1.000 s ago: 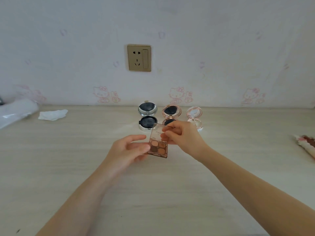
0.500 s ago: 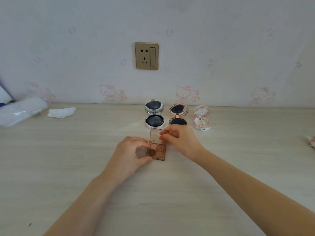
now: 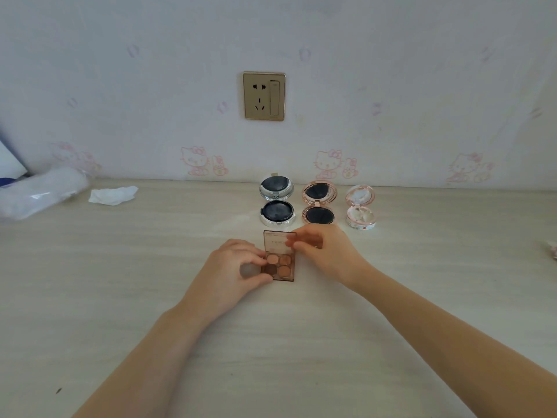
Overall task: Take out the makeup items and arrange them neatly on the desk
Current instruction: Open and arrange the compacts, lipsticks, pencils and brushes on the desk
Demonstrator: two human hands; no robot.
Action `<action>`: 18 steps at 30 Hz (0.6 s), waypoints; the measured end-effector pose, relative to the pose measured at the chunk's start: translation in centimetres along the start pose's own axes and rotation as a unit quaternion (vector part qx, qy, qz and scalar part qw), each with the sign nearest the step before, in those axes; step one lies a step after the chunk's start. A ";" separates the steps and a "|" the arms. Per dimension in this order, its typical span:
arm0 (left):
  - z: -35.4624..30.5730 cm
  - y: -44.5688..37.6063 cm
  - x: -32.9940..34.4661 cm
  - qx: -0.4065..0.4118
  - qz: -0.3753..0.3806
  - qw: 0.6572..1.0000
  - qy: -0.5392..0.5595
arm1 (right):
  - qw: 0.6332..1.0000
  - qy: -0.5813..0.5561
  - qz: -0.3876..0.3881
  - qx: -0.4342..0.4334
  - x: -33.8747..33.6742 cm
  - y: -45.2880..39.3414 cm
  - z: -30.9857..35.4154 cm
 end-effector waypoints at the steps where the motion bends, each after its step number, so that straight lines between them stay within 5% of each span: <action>1: 0.0 0.0 0.0 0.001 0.000 1.000 -0.005 | 1.000 -0.003 -0.004 0.001 0.0 0.1 -0.2; 18: -0.1 -0.6 0.8 -0.016 -0.015 0.995 -0.096 | 0.998 -0.029 -0.047 0.026 0.6 -3.2 -0.2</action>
Point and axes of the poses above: each hand's wrist, its own y-axis away from the middle knuckle, its own x-axis out of the palm, z = x × y, the point moved 3 cm from there along -y, towards the middle knuckle, and after that the axes turned 2 degrees about z, right-handed, at the moved point
